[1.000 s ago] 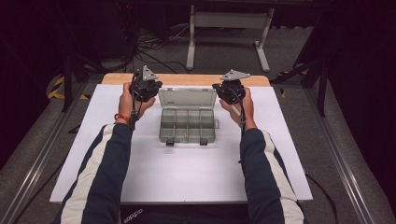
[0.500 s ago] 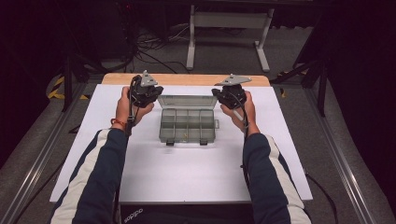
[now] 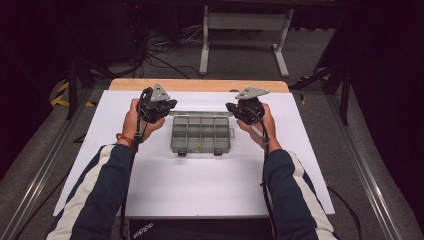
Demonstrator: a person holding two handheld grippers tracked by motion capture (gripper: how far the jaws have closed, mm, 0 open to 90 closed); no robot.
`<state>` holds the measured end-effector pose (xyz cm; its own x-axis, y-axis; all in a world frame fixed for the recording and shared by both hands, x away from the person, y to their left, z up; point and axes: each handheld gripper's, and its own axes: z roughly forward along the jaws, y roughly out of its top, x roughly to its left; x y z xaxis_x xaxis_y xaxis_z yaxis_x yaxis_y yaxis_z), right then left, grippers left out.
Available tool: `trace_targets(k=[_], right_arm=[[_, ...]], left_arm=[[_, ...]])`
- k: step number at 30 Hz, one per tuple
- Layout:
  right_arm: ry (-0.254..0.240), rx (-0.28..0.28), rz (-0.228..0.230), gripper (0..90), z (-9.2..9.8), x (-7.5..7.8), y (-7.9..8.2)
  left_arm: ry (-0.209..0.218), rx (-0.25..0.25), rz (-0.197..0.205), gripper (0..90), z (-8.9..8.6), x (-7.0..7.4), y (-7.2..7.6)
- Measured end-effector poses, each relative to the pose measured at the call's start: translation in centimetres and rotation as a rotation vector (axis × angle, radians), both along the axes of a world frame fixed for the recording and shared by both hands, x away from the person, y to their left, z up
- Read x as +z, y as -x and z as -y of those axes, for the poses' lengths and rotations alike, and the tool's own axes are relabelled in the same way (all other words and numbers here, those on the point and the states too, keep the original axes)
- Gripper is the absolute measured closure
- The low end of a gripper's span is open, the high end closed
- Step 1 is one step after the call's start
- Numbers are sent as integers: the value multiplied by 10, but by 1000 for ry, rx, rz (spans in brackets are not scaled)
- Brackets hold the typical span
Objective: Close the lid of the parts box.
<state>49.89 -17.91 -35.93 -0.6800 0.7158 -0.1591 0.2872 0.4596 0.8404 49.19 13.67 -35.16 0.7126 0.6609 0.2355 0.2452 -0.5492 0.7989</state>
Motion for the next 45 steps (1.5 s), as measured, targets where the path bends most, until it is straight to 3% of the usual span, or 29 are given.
trace_targets(k=[15,20,28,45], right_arm=[[20,36,-40,900,8,-11,18],[21,55,-46,900,9,-14,24],[52,82,-57,900,7,-23,36],[89,128,-92,900,2,-49,56]], left_arm=[[-24,-57,-15,897,-2,-15,20],[-5,-66,-28,898,-5,-21,25],[-11,-85,-35,898,-7,-29,34],[-64,-142,-38,896,-1,-56,59]])
